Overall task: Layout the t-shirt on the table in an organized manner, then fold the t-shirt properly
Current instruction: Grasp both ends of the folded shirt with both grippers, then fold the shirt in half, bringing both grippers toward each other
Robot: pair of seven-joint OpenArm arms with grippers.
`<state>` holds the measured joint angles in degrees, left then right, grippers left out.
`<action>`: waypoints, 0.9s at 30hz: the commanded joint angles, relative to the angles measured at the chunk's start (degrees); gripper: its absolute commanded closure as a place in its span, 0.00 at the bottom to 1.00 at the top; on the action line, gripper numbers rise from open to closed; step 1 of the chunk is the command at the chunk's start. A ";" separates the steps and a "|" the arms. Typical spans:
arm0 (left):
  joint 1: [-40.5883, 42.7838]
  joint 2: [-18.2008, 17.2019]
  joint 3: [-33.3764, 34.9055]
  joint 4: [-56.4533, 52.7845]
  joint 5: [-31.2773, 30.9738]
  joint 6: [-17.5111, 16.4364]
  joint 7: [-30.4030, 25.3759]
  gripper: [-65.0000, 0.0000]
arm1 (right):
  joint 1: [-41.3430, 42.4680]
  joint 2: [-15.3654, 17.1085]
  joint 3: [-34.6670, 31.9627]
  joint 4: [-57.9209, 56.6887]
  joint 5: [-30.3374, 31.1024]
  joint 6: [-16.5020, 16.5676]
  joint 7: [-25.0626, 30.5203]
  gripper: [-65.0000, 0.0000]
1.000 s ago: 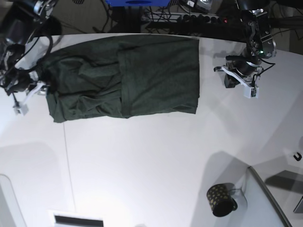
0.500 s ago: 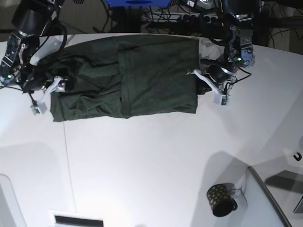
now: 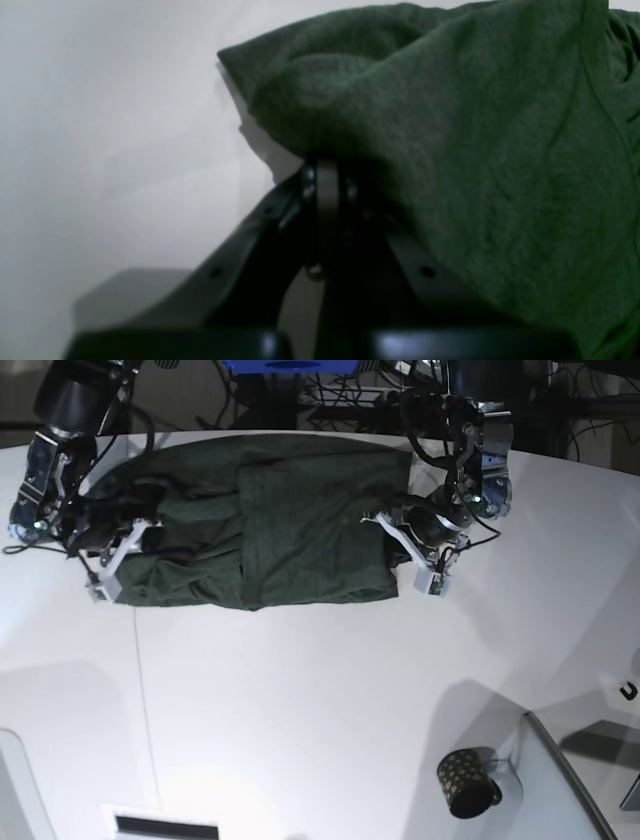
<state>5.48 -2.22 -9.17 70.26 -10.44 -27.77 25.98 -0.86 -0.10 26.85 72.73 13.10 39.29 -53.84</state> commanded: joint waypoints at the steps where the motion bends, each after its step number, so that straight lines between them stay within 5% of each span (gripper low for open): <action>1: -0.77 0.15 0.07 0.11 0.02 0.12 -0.44 1.00 | 0.12 -0.12 -0.35 0.63 -0.84 0.71 -1.41 0.87; 3: -0.95 0.33 0.07 -0.50 0.02 0.12 -0.44 1.00 | 0.20 -0.12 -0.43 1.86 -0.93 0.71 -1.50 1.00; 11: -0.16 0.59 6.22 0.73 -0.42 0.12 -0.17 1.00 | 0.56 -0.56 -0.43 13.73 -1.02 0.71 -7.30 0.99; 16: -0.16 1.82 6.93 0.73 -0.24 0.12 -0.17 1.00 | 0.38 -3.64 -0.70 22.17 -1.19 0.71 -13.19 0.99; 27: -0.95 2.61 7.02 0.64 -0.51 0.12 -0.17 1.00 | -6.21 -6.36 -22.50 30.70 -1.02 0.71 -10.90 0.99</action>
<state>5.13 0.14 -2.20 70.13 -10.48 -27.35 26.46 -7.79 -6.50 4.29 102.41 11.51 39.57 -65.58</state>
